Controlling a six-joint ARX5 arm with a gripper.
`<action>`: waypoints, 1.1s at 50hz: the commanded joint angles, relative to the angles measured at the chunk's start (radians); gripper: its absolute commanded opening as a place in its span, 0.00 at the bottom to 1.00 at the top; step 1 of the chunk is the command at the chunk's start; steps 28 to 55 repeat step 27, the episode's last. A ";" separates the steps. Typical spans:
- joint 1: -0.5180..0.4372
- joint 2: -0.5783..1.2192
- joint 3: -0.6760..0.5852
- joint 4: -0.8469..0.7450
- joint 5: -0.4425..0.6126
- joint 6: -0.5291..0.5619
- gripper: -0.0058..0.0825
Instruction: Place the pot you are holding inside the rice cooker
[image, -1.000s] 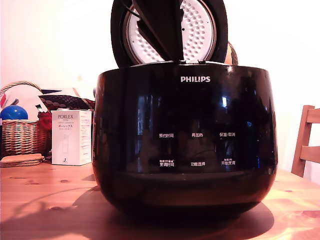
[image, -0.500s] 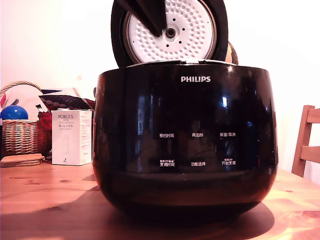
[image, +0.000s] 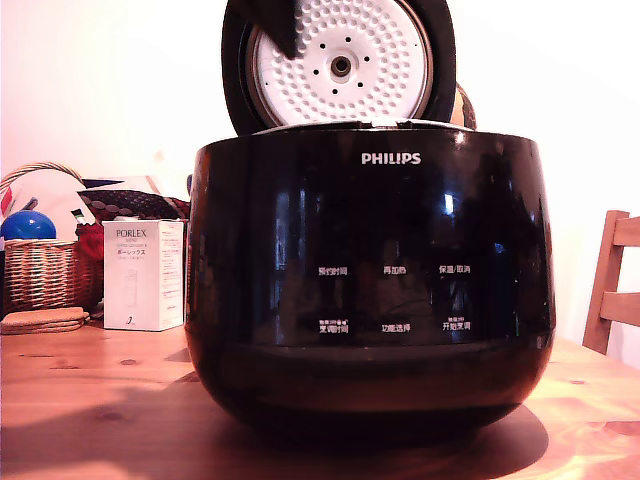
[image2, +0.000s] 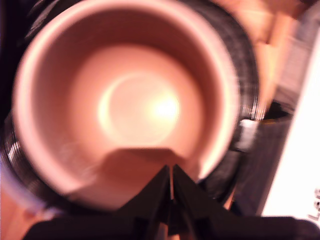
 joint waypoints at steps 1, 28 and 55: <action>0.040 -0.038 -0.002 0.003 -0.030 -0.037 0.04; 0.364 -0.083 -0.002 0.004 -0.208 -0.050 0.04; 0.364 -0.083 -0.002 0.004 -0.208 -0.050 0.04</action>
